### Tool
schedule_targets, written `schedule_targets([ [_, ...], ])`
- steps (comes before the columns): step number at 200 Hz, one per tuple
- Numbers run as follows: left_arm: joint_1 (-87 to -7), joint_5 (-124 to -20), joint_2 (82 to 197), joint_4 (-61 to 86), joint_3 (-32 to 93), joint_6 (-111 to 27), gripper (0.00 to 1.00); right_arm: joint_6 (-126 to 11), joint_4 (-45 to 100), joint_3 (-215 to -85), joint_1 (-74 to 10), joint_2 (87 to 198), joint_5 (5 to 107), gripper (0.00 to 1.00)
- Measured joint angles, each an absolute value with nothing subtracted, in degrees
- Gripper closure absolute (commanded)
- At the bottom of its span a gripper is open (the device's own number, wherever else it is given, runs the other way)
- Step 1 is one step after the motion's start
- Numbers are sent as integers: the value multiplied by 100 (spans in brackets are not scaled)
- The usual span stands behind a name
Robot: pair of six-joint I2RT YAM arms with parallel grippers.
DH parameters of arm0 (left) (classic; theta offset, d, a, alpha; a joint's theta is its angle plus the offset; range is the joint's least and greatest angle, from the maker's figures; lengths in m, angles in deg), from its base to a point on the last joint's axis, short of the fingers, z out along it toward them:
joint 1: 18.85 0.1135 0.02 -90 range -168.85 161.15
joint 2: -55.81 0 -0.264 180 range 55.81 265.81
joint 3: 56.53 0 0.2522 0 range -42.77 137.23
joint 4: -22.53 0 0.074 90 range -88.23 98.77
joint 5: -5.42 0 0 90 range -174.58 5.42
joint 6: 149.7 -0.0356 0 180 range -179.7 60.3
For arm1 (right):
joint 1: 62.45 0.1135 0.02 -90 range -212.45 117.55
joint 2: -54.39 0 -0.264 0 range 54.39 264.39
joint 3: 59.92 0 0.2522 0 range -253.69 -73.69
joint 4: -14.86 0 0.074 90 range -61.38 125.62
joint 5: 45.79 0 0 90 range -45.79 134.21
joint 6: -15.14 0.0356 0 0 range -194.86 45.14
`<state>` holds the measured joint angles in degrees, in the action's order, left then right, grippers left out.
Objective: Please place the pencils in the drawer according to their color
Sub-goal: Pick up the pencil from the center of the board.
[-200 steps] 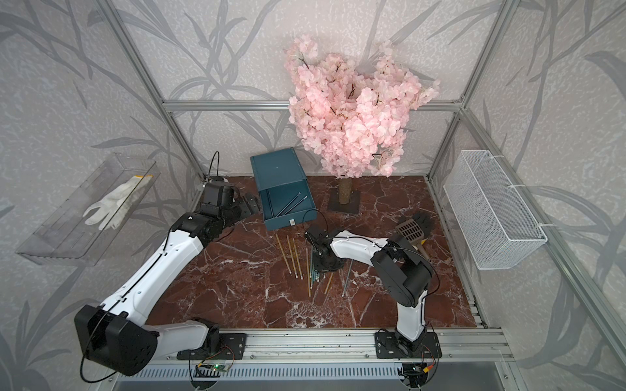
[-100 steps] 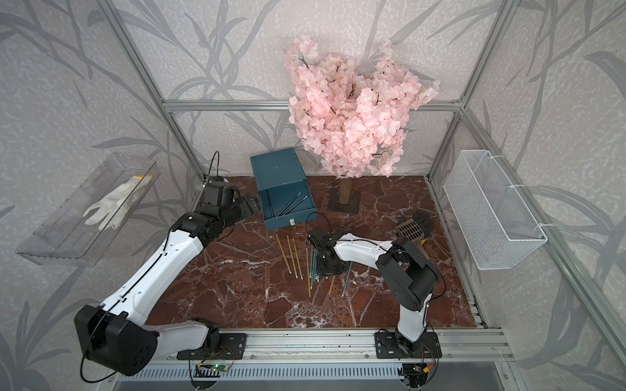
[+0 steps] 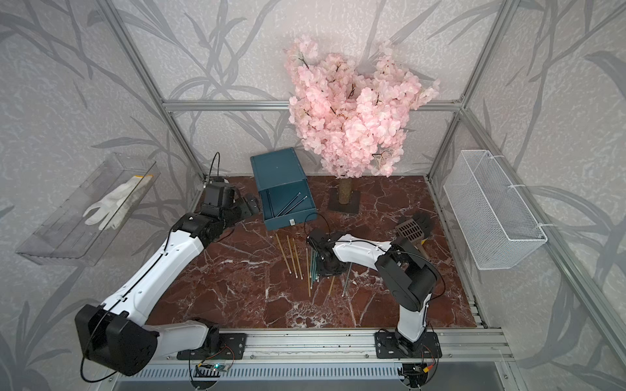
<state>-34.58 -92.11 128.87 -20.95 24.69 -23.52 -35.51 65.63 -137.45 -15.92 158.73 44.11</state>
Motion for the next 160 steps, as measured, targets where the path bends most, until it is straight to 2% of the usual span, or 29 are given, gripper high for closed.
schedule_targets([
  [36,-3458,-9211,12887,-2095,2469,-2350,0,-3531,6603,-13756,-1592,15892,4424,86],
  [69,-3458,-9207,12887,-2095,2469,-2350,0,-3479,6616,-13761,-1592,15892,4455,100],
  [160,-3458,-9176,12887,-2095,2469,-2352,0,-3310,6690,-13536,-1892,15648,4955,100],
])
